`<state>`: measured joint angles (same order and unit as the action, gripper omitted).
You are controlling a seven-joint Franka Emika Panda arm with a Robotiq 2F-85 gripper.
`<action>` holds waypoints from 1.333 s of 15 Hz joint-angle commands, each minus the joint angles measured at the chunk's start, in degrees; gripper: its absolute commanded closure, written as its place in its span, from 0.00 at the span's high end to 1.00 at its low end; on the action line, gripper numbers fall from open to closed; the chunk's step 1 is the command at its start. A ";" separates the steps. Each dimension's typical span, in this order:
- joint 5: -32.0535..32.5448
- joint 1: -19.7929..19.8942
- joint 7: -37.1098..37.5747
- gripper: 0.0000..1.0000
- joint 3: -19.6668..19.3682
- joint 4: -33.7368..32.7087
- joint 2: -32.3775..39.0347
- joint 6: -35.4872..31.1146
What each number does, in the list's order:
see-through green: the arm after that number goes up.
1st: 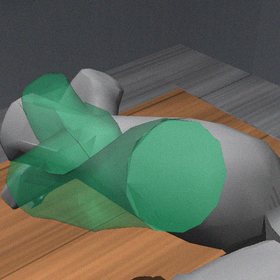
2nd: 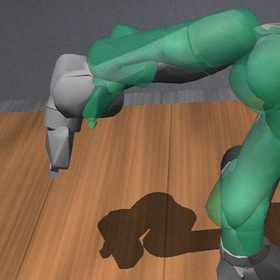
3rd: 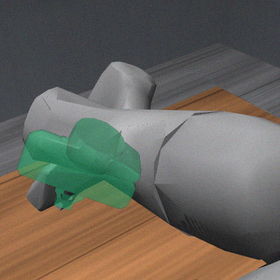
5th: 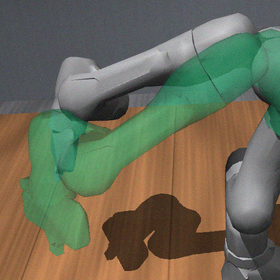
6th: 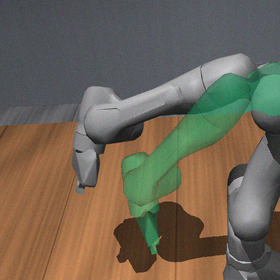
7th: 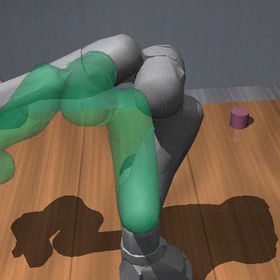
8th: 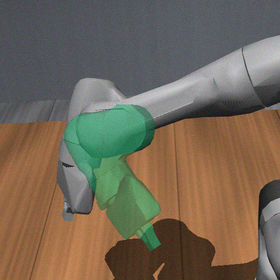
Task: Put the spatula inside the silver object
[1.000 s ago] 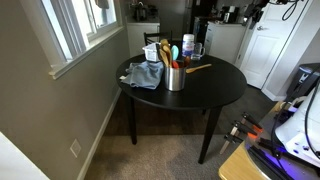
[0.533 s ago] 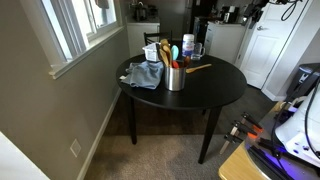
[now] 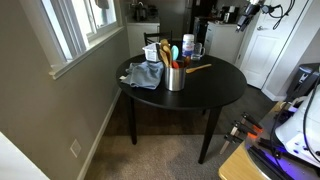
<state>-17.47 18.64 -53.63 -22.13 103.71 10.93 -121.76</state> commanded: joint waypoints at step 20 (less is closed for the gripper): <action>-5.34 10.53 -47.31 1.00 17.28 -27.71 24.71 7.79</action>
<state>-22.80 29.18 -100.98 -4.85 75.95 35.68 -113.96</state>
